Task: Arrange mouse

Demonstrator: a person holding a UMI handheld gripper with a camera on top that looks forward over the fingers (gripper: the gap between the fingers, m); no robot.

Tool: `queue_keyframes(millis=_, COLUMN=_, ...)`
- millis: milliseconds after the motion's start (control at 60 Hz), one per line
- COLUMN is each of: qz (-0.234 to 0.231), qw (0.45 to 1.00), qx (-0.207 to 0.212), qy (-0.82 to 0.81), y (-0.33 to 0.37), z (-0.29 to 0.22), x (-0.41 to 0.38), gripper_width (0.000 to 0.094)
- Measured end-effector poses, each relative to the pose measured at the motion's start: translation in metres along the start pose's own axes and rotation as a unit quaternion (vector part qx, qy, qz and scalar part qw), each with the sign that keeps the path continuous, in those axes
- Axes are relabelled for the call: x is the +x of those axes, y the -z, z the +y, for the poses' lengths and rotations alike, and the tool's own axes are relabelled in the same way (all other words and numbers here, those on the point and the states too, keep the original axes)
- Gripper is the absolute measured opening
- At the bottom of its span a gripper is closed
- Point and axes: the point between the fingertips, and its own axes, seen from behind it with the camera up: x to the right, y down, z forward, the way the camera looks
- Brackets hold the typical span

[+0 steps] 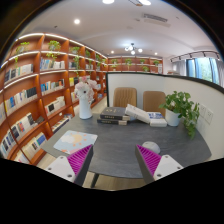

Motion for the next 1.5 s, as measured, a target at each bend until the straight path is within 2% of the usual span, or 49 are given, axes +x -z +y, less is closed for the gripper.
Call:
queue_keyframes(millis=233, qz=0.015, qw=0.999, qx=-0.04, qy=0.004, y=-0.01, z=0.05, x=0.009, gripper_width=0.0863)
queue_keyframes(millis=433, qz=0.061, qw=0.995, qx=-0.083, qy=-0.003, y=-0.028, z=0.102, x=0.079, gripper_width=0.0862)
queue_keyframes(millis=633, qz=0.099, qw=0.988, qx=-0.116, qy=-0.021, y=-0.066, z=0.131, x=0.15, gripper_width=0.0845)
queue_keyframes(millis=883, qz=0.109, qw=0.985, qx=-0.13, qy=-0.011, y=-0.145, z=0.131, x=0.203, gripper_width=0.086)
queue_keyframes(millis=1183, qz=0.095, qw=0.984, qx=-0.148, qy=-0.02, y=-0.219, z=0.115, x=0.228, gripper_width=0.0862)
queue_keyframes(millis=1367, qz=0.096, qw=0.984, qx=-0.145, qy=-0.045, y=-0.252, z=0.102, x=0.24, gripper_width=0.0781)
queue_keyframes(millis=1500, qz=0.1, qw=0.983, qx=-0.145, qy=-0.046, y=-0.264, z=0.098, x=0.241, gripper_width=0.059)
